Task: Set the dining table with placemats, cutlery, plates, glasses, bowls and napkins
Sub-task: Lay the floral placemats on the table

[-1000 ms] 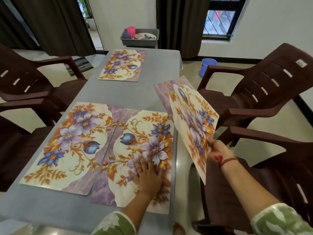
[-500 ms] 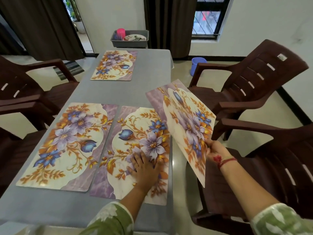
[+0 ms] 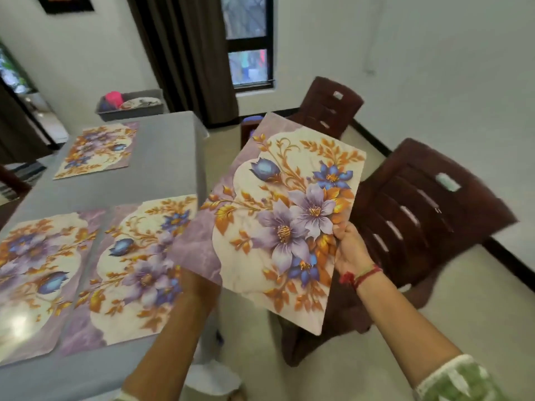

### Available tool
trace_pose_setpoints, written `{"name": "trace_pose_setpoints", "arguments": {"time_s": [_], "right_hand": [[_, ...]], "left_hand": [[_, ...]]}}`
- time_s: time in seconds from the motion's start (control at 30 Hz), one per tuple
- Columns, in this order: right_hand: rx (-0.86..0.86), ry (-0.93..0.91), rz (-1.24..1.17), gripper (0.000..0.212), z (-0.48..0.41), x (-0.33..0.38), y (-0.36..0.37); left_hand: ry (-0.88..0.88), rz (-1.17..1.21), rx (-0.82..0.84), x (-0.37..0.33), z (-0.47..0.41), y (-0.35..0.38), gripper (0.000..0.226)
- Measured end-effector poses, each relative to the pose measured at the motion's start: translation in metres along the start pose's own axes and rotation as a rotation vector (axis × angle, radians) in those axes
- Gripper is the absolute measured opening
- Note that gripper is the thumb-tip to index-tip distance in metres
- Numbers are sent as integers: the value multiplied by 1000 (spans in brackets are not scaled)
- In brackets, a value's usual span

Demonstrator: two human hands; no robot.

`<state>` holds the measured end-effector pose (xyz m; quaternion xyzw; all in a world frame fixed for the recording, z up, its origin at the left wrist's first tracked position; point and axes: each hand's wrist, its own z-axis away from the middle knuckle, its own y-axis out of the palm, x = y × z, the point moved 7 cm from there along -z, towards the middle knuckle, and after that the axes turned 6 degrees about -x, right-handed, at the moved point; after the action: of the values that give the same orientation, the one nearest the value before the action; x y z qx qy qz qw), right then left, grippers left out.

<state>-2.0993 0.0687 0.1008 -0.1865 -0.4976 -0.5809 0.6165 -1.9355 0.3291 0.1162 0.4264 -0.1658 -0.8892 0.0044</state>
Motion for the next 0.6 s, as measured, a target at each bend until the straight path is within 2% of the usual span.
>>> {"name": "trace_pose_setpoints", "arguments": {"time_s": [0.07,0.13,0.2,0.3,0.33,0.43,0.47,0.6], "right_hand": [[-55,-50,-20,18,11,22,-49],[-150,-96,-50,17,22,43,-106],[-218,-129,-99,21,25,62,-156],[-260,-182,-134,18,32,95,-218],[-263,-196,-145,17,31,105,-236],[-228,-227,-200,30,20,135,-275],[-203,-224,-232,32,14,145,-287],[-138,-45,-282,27,-30,171,-330]], "left_hand": [[77,181,180,24,29,42,83],[92,162,370,51,75,92,97],[144,118,502,68,108,134,94],[194,-30,615,93,146,192,88],[188,-47,623,101,153,211,86],[201,-101,630,124,162,265,50],[219,-121,630,131,161,285,44],[282,-147,634,134,153,360,43]]}}
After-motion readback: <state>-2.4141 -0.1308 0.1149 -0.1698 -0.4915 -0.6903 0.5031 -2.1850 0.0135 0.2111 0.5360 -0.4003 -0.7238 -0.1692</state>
